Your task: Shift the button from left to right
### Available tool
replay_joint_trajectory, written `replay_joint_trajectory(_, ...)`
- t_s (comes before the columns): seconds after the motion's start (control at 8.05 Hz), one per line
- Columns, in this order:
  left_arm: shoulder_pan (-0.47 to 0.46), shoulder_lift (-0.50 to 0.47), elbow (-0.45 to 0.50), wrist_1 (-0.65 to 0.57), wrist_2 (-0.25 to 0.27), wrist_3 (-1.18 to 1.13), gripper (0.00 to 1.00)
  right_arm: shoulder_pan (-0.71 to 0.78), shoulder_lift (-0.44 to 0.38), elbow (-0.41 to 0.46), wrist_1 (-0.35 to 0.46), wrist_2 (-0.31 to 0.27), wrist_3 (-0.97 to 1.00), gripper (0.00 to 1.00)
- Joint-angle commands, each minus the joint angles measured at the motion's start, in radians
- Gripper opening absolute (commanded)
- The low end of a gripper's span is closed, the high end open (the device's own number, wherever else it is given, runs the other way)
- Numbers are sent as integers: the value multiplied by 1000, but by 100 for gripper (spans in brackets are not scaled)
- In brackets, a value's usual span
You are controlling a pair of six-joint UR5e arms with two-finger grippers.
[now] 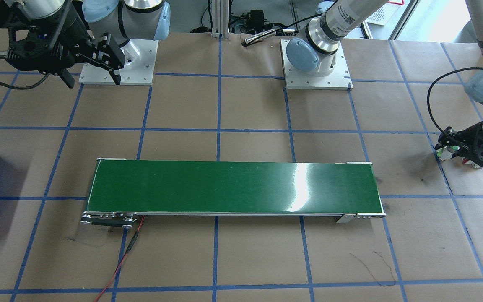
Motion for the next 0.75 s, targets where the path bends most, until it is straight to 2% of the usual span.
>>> replay_joint_trajectory(0.0, 0, 6, 0, 17, -4, 66, 0, 0, 0, 0, 0, 0, 1, 100)
replay_joint_trajectory(0.37, -8, 128, 8, -30, 0, 62, 0, 0, 0, 0, 0, 0, -1, 100)
replay_joint_trajectory(0.62, -75, 226, 13, -177, -26, -5, 0, 0, 0, 0, 0, 0, -1, 100)
